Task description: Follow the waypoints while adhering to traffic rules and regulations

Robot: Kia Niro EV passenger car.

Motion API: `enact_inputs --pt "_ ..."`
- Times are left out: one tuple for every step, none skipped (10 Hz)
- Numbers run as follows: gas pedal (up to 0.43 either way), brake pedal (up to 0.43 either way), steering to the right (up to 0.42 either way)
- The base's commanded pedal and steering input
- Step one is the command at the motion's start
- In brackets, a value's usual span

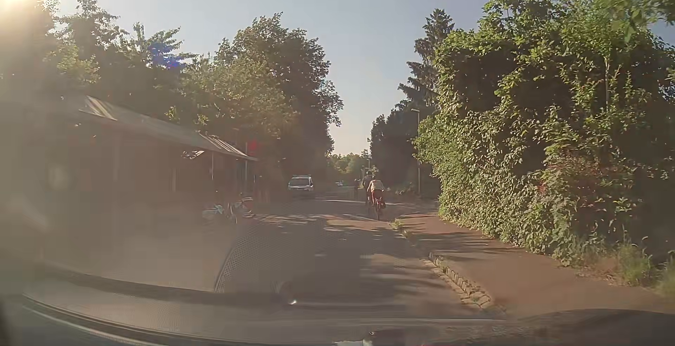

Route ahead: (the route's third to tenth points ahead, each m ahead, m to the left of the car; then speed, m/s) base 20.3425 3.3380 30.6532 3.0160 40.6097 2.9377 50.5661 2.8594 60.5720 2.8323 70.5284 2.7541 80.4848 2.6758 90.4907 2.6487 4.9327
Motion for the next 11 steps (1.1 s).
enact_inputs --pt "0.047 0.0 -0.002" --pt "0.047 0.0 -0.003" --pt "0.047 0.0 -0.002" --pt "0.047 0.0 -0.003" --pt "0.047 0.0 -0.002" --pt "0.047 0.0 -0.002" --pt "0.047 0.0 -0.003" --pt "0.047 0.0 -0.002" --pt "0.047 0.0 -0.002" --pt "0.047 0.0 -0.003" --pt "0.047 0.0 -0.003"
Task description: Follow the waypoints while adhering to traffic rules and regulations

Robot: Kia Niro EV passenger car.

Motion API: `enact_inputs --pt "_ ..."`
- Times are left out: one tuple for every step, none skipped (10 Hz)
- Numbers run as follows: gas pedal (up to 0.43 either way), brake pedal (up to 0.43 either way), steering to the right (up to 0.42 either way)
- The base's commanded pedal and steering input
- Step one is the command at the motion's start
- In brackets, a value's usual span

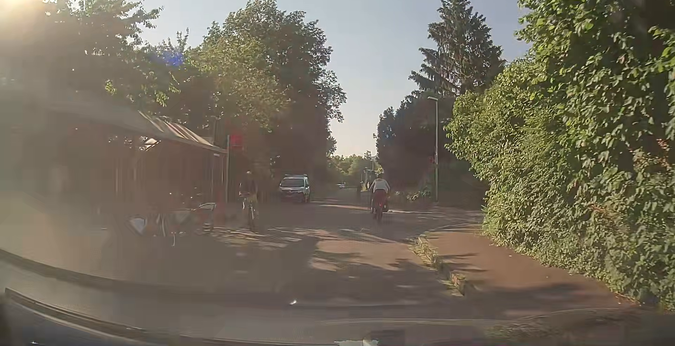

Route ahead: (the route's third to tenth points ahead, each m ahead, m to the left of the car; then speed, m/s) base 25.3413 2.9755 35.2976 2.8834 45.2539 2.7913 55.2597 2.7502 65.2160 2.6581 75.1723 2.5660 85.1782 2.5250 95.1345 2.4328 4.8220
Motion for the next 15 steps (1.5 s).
enact_inputs --pt "0.047 0.0 -0.003" --pt "0.039 0.0 -0.003" --pt "0.0 0.0 -0.003" --pt "0.0 0.0 -0.003" --pt "0.0 0.0 -0.002" --pt "0.0 0.0 0.0" --pt "0.0 0.0 0.0" --pt "0.0 0.0 0.002" --pt "0.0 0.0 0.003" --pt "0.0 0.0 0.003" --pt "0.0 0.018 0.003" --pt "0.0 0.055 0.001" --pt "0.0 0.073 0.001" --pt "0.0 0.098 0.001" --pt "0.0 0.14 0.001"
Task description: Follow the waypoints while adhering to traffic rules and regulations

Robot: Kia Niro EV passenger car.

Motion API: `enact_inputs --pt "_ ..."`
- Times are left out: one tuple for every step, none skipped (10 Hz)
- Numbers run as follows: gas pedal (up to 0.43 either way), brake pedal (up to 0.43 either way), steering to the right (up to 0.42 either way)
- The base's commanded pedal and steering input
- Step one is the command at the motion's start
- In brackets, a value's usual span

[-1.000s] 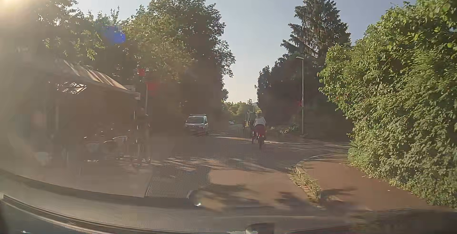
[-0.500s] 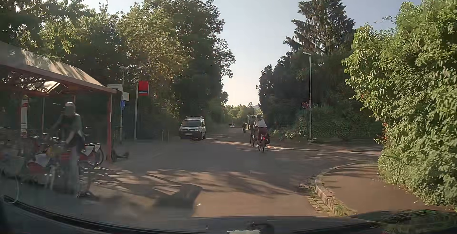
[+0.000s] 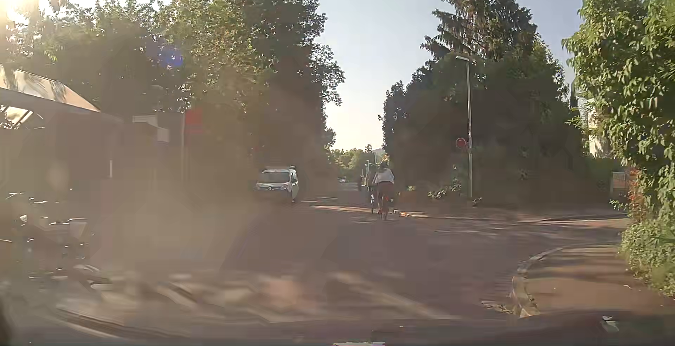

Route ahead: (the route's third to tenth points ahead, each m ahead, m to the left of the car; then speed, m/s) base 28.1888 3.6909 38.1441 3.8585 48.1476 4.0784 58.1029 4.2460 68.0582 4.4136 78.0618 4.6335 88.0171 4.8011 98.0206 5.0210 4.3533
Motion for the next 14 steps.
enact_inputs --pt "0.0 0.146 0.001" --pt "0.0 0.152 0.001" --pt "0.0 0.152 -0.001" --pt "0.0 0.152 -0.001" --pt "0.0 0.165 -0.001" --pt "0.0 0.165 -0.001" --pt "0.0 0.171 -0.001" --pt "0.0 0.177 -0.001" --pt "0.0 0.177 -0.001" --pt "0.0 0.177 -0.001" --pt "0.0 0.171 0.003" --pt "0.0 0.146 0.009" --pt "0.0 0.104 0.009" --pt "0.0 0.043 0.005"
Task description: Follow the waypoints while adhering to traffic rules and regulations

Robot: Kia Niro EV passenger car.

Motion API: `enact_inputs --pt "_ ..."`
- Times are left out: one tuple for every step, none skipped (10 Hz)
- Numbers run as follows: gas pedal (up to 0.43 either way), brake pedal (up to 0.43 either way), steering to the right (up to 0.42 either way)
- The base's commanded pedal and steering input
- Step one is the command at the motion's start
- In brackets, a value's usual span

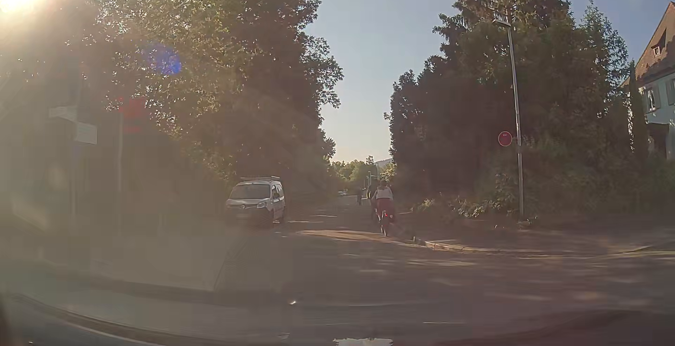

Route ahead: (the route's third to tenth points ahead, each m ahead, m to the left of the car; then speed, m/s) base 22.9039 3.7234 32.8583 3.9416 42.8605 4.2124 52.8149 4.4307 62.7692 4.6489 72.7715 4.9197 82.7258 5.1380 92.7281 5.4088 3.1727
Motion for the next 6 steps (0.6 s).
enact_inputs --pt "0.0 0.0 0.0" --pt "0.0 0.0 -0.005" --pt "0.0 0.0 -0.005" --pt "0.0 0.0 -0.004" --pt "0.0 0.0 -0.003" --pt "0.059 0.0 -0.004"
